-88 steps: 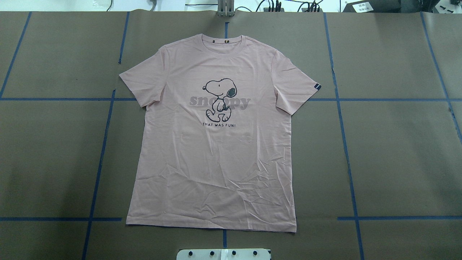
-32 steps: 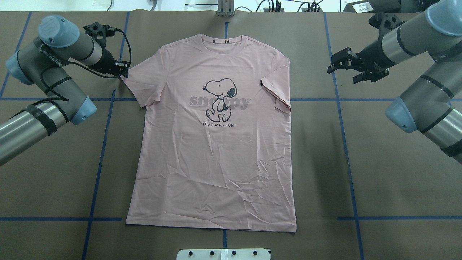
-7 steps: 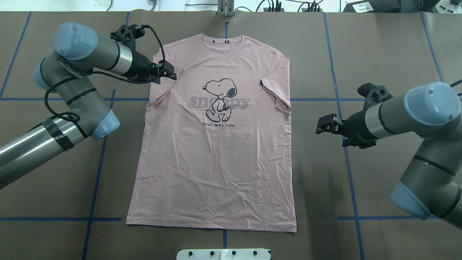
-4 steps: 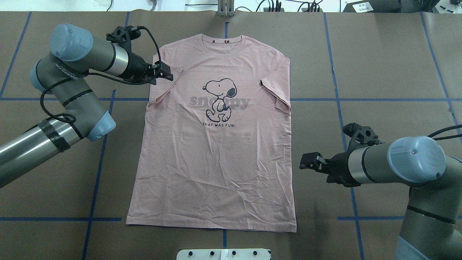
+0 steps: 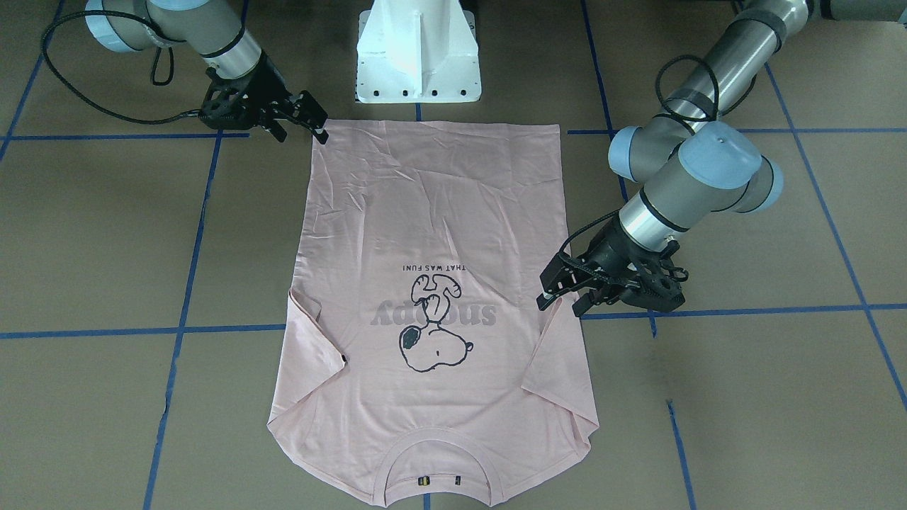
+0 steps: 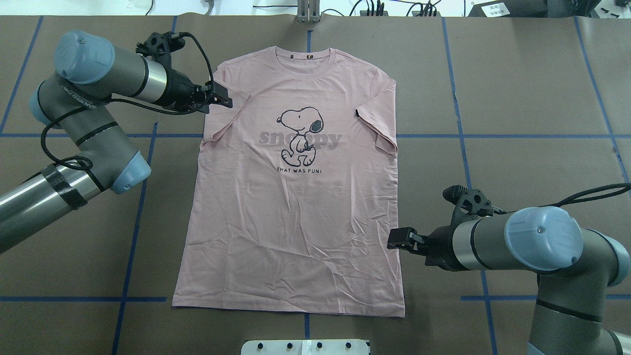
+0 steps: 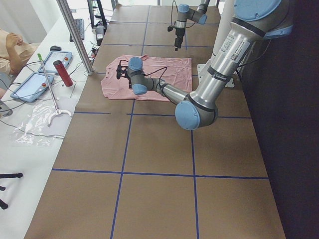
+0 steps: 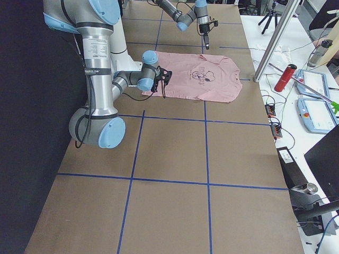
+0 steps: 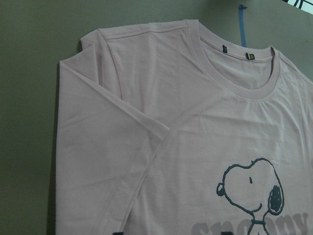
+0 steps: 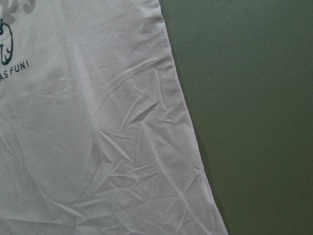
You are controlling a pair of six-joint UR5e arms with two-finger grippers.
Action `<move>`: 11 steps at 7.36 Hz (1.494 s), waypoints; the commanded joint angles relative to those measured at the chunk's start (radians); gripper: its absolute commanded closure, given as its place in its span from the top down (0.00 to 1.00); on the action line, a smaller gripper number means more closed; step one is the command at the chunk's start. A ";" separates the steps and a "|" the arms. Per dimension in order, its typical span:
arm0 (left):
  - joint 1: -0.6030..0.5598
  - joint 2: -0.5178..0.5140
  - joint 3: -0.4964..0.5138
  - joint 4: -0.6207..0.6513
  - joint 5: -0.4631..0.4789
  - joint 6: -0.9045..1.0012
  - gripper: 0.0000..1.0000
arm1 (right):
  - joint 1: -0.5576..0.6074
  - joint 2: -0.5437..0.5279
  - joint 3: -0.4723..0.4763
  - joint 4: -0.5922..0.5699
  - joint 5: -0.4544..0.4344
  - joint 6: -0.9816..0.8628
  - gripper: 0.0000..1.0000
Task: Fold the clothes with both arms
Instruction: 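Move the right gripper down to the hem corner and grasp it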
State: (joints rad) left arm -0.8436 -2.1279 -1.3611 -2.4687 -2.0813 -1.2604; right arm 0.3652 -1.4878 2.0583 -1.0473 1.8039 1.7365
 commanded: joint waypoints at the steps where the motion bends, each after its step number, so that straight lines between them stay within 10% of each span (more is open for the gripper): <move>1: -0.003 0.006 -0.041 0.008 0.001 -0.004 0.73 | 0.005 0.000 0.002 0.000 -0.003 0.000 1.00; 11: -0.006 0.048 -0.098 0.011 -0.002 -0.031 0.77 | -0.301 -0.012 -0.003 -0.136 -0.261 0.466 0.90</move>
State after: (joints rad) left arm -0.8498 -2.0911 -1.4469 -2.4574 -2.0831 -1.2862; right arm 0.0934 -1.5029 2.0587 -1.1396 1.5676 2.1907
